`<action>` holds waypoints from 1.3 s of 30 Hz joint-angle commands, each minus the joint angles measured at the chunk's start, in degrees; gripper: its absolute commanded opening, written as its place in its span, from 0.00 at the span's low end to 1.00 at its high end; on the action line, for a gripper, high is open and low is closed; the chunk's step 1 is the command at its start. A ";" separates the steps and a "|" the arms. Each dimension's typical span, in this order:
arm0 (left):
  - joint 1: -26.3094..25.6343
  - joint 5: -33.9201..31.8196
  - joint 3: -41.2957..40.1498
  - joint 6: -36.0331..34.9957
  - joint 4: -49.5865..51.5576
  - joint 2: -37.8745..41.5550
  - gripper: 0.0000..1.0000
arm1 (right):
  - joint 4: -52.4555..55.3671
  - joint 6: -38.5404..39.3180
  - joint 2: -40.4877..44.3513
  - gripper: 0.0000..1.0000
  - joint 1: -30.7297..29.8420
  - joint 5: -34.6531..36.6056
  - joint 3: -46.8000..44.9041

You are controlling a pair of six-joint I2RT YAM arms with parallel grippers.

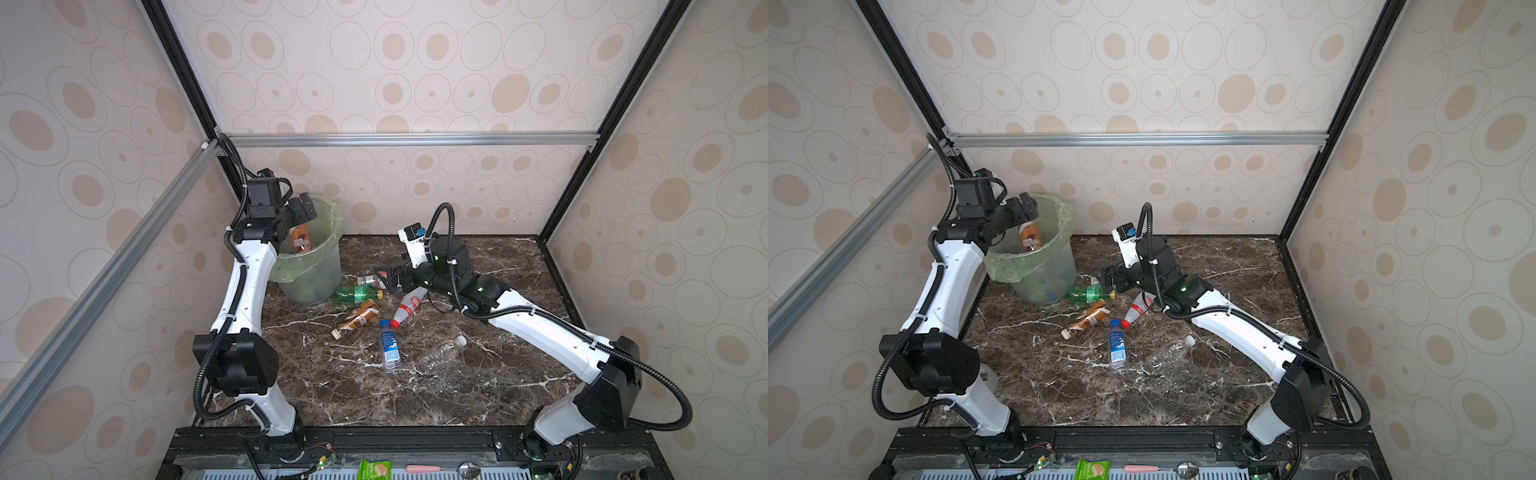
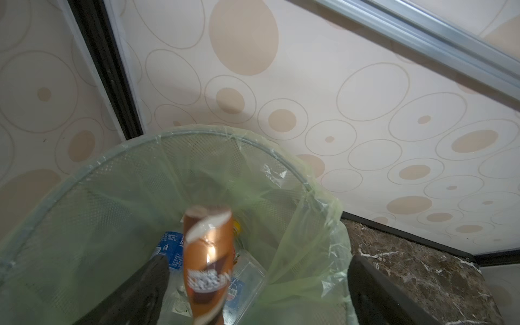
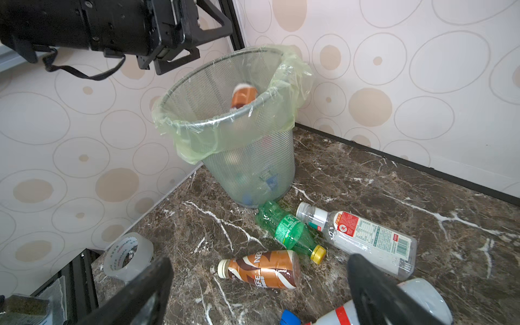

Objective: Throw the plastic bottles in the bin
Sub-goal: Throw the plastic bottle into the trash bin, then move the plastic bottle to the center of the table.

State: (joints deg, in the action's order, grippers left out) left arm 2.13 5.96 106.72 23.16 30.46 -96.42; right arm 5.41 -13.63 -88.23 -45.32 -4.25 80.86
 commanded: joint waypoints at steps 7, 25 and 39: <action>-1.03 5.65 -1.97 2.57 -5.66 9.23 0.99 | 0.29 0.36 1.13 0.99 -0.29 1.35 -1.11; -19.70 7.02 -17.17 5.54 -16.02 13.45 0.99 | 11.87 -3.76 7.63 1.00 1.03 18.33 -10.73; -32.81 6.53 -30.21 8.48 -24.14 10.89 0.99 | 23.02 -15.17 18.25 1.00 3.10 25.22 -27.18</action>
State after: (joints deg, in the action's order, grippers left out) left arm -28.77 12.56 78.15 30.02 9.87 -84.38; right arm 23.97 -23.57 -70.87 -42.50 18.35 55.64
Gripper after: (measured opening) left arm 0.992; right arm 0.995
